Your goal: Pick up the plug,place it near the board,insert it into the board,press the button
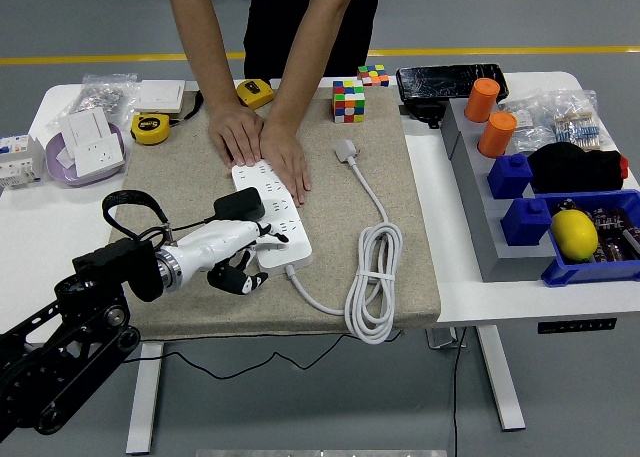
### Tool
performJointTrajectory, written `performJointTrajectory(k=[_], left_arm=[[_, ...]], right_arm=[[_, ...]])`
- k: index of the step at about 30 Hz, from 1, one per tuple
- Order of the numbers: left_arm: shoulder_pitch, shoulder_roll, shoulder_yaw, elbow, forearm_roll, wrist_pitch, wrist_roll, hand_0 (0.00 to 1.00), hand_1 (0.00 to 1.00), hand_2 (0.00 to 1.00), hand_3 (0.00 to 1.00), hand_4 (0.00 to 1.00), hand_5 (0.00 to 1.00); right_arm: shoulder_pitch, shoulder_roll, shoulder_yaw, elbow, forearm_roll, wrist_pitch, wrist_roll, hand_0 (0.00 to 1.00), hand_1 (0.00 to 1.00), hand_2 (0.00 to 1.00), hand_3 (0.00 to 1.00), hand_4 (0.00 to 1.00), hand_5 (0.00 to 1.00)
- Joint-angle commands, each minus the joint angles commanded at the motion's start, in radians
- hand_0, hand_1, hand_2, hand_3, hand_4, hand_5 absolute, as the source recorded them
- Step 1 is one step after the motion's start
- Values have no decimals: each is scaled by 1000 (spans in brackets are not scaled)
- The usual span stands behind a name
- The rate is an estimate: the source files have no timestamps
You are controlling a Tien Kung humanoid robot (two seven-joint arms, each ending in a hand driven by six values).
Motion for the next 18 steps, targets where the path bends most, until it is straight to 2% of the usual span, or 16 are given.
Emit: performJointTrajectory(k=[4, 5, 10, 11, 16, 17, 18], left_arm=[[-7, -7, -42, -38, -76, 8, -19, 166, 13, 146, 753, 585, 2], [-12, -12, -53, -35, -104, 22, -32, 216, 88, 210, 665, 516, 2], [-50, -46, -99, 30, -286, 119, -104, 216, 88, 210, 665, 516, 2], [-57, -52, -103, 50, -331, 133, -112, 485, 651, 612, 667, 898, 144], [-112, -103, -144, 158, -533, 180, -126, 485, 651, 612, 667, 898, 144], [-124, -112, -150, 181, -572, 186, -127, 759, 856, 827, 811, 972, 224], [-128, -115, -152, 191, -609, 188, -127, 759, 856, 827, 811, 972, 224]], right_arm=[[0, 0, -1, 0, 0, 0, 0, 978, 939, 866, 840, 998, 946], [0, 0, 0, 0, 0, 0, -1, 978, 939, 866, 840, 998, 946], [2, 1, -1, 0, 0, 0, -1, 978, 939, 866, 840, 998, 946], [2, 1, -1, 0, 0, 0, -1, 977, 938, 865, 841, 998, 946], [6, 2, -4, 0, 1, 1, -1, 977, 938, 865, 841, 998, 946], [7, 2, -4, 0, 1, 1, -2, 978, 938, 865, 840, 998, 946], [7, 2, -4, 0, 1, 1, -2, 978, 938, 865, 840, 998, 946]])
